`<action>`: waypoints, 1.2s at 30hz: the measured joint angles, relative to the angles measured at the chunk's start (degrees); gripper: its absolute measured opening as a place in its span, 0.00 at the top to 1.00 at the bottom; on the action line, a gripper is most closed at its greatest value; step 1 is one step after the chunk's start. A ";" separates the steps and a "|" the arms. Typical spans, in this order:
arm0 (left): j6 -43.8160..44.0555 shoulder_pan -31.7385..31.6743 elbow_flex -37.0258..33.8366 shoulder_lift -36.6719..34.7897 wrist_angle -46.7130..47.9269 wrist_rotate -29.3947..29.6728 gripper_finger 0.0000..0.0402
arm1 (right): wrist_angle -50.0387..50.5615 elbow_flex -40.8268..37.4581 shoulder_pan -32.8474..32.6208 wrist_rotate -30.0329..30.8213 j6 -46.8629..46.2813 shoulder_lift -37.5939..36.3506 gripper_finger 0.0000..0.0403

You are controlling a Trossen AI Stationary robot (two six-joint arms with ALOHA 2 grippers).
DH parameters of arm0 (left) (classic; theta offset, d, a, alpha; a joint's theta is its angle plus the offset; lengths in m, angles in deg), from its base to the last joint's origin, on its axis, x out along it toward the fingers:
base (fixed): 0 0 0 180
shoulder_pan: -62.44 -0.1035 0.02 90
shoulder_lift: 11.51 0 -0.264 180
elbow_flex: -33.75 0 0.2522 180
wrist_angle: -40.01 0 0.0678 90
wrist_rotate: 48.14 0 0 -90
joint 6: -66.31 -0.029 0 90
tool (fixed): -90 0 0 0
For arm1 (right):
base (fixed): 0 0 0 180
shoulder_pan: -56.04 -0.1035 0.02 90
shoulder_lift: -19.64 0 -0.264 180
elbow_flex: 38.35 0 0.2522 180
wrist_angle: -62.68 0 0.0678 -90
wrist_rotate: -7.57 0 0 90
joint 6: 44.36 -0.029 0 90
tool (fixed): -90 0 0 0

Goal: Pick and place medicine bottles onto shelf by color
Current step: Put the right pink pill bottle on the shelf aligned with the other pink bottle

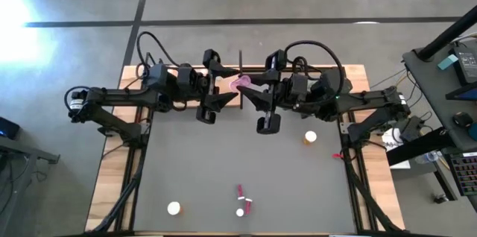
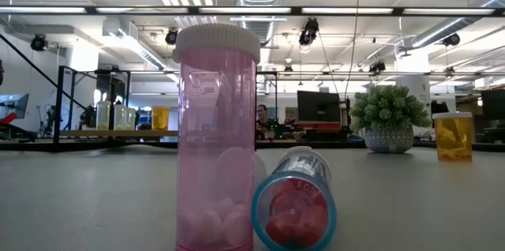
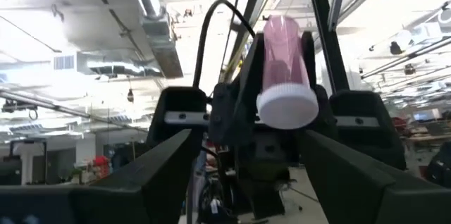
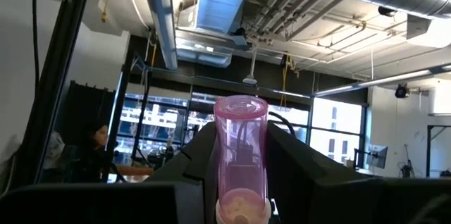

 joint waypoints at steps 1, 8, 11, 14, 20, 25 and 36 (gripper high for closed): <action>0.00 0.02 0.00 0.00 -0.14 -0.04 0.39 | 0.06 0.00 -0.02 0.00 0.01 0.00 0.78; 0.11 0.04 0.04 0.02 -0.58 -1.50 0.39 | 0.66 0.00 0.00 0.02 0.10 0.04 0.78; 0.11 0.14 0.04 0.02 -1.03 -4.94 0.39 | 1.13 0.00 0.02 0.02 0.05 0.07 0.78; 0.04 0.37 0.02 0.04 -2.48 -5.52 0.39 | 1.28 0.00 0.11 0.02 0.05 0.11 0.78; -0.04 0.33 -0.07 0.10 -2.63 -5.50 0.39 | 0.97 0.00 0.11 0.04 0.03 0.53 0.78; -0.11 0.30 -0.07 0.52 -2.84 -5.51 0.39 | 0.84 0.00 0.11 0.04 0.05 1.72 0.78; -0.11 0.28 -0.24 0.48 -3.18 -5.45 0.39 | 0.39 0.00 0.11 0.04 0.05 1.62 0.78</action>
